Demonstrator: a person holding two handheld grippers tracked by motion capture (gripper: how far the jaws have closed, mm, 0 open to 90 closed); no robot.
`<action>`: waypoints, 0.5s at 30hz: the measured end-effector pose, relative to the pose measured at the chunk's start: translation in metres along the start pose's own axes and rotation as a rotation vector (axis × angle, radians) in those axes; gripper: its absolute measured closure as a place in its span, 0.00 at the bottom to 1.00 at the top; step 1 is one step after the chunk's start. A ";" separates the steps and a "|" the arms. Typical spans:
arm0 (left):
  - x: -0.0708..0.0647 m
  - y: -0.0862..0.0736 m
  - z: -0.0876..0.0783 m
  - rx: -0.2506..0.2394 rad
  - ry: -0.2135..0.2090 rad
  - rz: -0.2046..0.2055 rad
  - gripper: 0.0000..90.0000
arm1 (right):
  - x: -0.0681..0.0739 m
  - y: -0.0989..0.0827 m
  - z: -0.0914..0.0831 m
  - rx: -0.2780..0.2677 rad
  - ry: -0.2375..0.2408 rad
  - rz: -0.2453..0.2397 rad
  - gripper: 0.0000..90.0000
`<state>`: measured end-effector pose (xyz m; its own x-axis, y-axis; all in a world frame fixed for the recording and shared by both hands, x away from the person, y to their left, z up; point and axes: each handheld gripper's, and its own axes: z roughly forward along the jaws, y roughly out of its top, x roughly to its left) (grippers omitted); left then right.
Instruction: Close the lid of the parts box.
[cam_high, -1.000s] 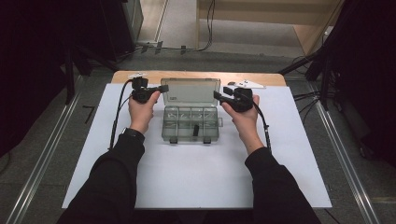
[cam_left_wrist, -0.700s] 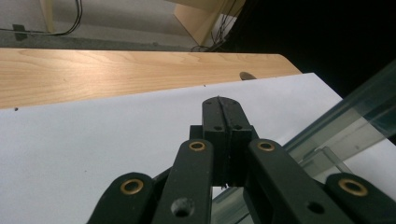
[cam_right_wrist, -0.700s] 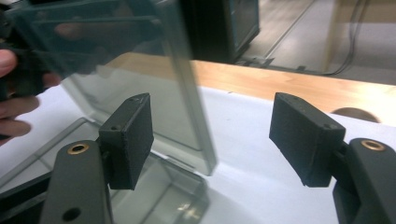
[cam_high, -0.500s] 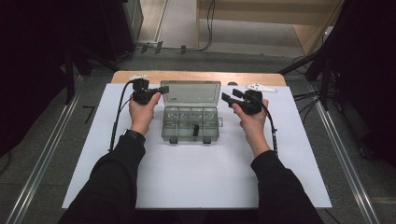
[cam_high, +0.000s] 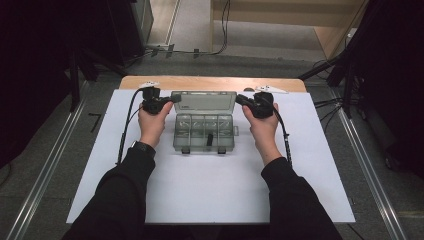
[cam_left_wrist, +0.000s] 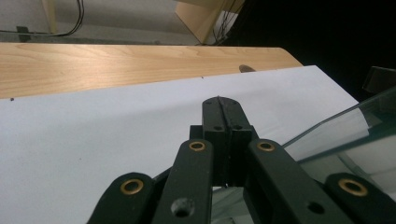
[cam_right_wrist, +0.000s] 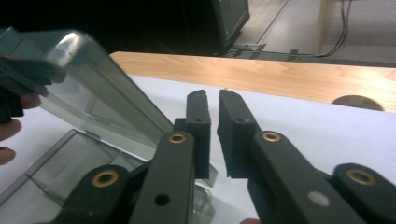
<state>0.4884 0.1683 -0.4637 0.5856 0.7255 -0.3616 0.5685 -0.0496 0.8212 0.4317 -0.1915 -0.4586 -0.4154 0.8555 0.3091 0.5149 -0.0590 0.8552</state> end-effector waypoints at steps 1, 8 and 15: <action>0.000 -0.001 0.000 -0.002 -0.006 0.002 1.00 | 0.001 0.000 0.001 0.000 0.004 -0.001 0.92; -0.002 -0.007 -0.003 0.001 -0.010 0.017 1.00 | 0.006 -0.004 0.004 0.015 0.014 -0.025 0.97; -0.001 -0.014 -0.007 -0.020 -0.035 0.007 1.00 | 0.010 -0.010 0.001 0.009 0.025 -0.044 0.98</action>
<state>0.4754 0.1732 -0.4716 0.6098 0.7007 -0.3703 0.5525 -0.0409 0.8325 0.4233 -0.1818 -0.4647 -0.4559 0.8442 0.2820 0.5026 -0.0173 0.8643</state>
